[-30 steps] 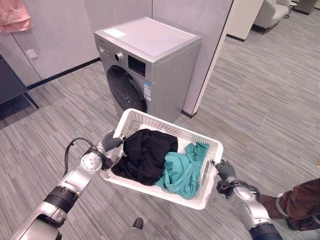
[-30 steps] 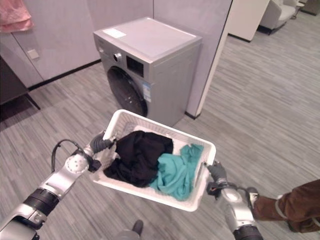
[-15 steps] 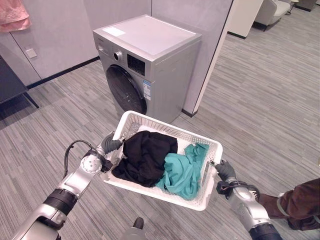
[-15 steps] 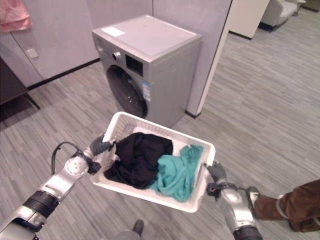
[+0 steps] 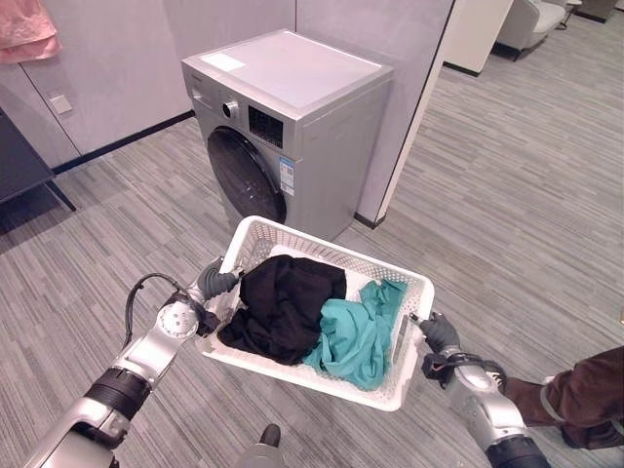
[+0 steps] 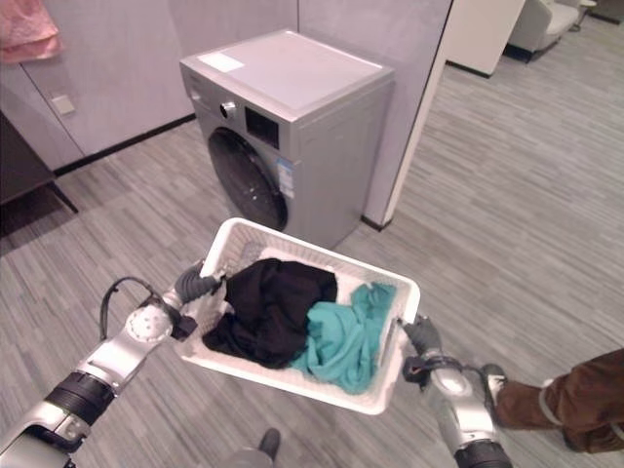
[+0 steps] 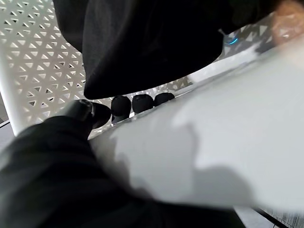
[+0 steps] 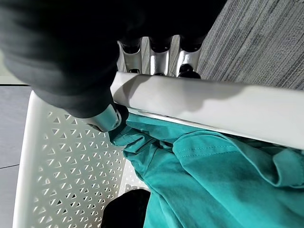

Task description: Grab the laundry basket,head to the washer,open it,put in the laundry and shut it.

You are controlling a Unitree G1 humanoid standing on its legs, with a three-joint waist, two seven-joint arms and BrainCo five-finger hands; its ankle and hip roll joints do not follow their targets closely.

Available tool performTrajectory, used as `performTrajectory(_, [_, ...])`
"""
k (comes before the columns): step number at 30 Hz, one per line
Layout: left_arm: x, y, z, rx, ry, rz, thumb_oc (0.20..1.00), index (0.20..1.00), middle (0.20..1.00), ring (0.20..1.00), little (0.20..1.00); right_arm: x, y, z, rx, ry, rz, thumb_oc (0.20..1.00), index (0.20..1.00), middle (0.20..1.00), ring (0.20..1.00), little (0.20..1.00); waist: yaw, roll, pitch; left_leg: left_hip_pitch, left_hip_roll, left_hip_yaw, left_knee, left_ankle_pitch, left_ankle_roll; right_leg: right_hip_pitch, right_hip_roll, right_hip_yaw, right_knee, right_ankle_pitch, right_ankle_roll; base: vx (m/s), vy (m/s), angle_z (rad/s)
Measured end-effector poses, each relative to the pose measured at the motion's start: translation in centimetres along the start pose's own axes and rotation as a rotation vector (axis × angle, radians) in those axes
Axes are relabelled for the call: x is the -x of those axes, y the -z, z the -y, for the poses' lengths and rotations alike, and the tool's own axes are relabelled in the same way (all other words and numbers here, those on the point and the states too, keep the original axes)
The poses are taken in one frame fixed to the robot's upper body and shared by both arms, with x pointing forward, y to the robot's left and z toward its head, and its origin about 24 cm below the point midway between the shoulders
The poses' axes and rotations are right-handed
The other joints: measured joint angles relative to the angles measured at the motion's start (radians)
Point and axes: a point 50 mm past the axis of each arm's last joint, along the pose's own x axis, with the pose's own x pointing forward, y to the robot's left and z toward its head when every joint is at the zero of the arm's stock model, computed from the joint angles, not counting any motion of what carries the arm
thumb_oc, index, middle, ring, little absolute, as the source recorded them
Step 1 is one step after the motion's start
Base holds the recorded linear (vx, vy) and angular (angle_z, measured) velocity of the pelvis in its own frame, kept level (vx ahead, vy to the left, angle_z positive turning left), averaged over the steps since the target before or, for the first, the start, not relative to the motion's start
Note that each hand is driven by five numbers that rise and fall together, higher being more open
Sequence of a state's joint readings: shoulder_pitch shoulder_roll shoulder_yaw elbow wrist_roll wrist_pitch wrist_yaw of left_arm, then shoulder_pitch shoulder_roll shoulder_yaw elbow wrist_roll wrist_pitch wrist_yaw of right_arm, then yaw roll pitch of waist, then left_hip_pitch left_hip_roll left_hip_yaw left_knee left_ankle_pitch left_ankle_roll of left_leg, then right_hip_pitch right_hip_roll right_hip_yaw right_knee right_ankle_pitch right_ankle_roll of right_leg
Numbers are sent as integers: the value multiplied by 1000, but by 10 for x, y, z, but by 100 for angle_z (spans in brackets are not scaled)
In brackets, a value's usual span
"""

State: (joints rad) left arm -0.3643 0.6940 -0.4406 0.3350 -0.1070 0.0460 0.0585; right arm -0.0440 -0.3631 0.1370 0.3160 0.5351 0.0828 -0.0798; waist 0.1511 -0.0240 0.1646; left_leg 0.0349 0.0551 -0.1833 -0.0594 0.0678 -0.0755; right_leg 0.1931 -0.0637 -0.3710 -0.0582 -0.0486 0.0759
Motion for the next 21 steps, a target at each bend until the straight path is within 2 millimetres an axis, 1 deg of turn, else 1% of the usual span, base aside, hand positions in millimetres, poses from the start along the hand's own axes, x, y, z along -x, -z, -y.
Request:
performTrajectory(14, [1,2,1,1,3,-6,200,200,200,200,200,0,1,0,20,-2,-1,200,200,200,200,200,0,0,0,14,0,4,-13,0,0,7,-1,3,-7,2,0,1,1,0])
performTrajectory(16, [2,3,6,15,10,-8,200,200,200,200,200,0,2,0,32,-4,-8,200,200,200,200,200,-10,-1,0,7,1,16,-16,1,0,7,-1,6,-15,4,2,0,3,-3])
performTrajectory(17, [7,10,10,42,-18,-19,200,200,200,200,200,-2,5,-2,106,-7,-13,200,200,200,200,200,-20,7,-39,-54,12,66,-5,-1,-1,-61,-5,16,16,-6,2,7,4,-35])
performTrajectory(18, [11,17,17,112,-75,-38,200,200,200,200,200,-10,-2,-2,179,6,9,200,200,200,200,200,-27,11,-83,-150,24,126,13,7,3,-183,-7,46,66,-4,-4,8,1,-44])
performTrajectory(20, [11,18,28,148,-71,-53,200,200,200,200,200,-20,-13,1,213,31,26,200,200,200,200,200,-40,23,-65,-194,24,141,9,33,9,-243,-6,60,71,17,-7,12,-5,-25])
performTrajectory(21, [10,20,37,167,-53,-69,200,200,200,200,200,-22,-12,6,234,45,8,200,200,200,200,200,-67,26,-38,-202,20,146,2,50,17,-248,-8,52,71,21,-6,0,0,0])
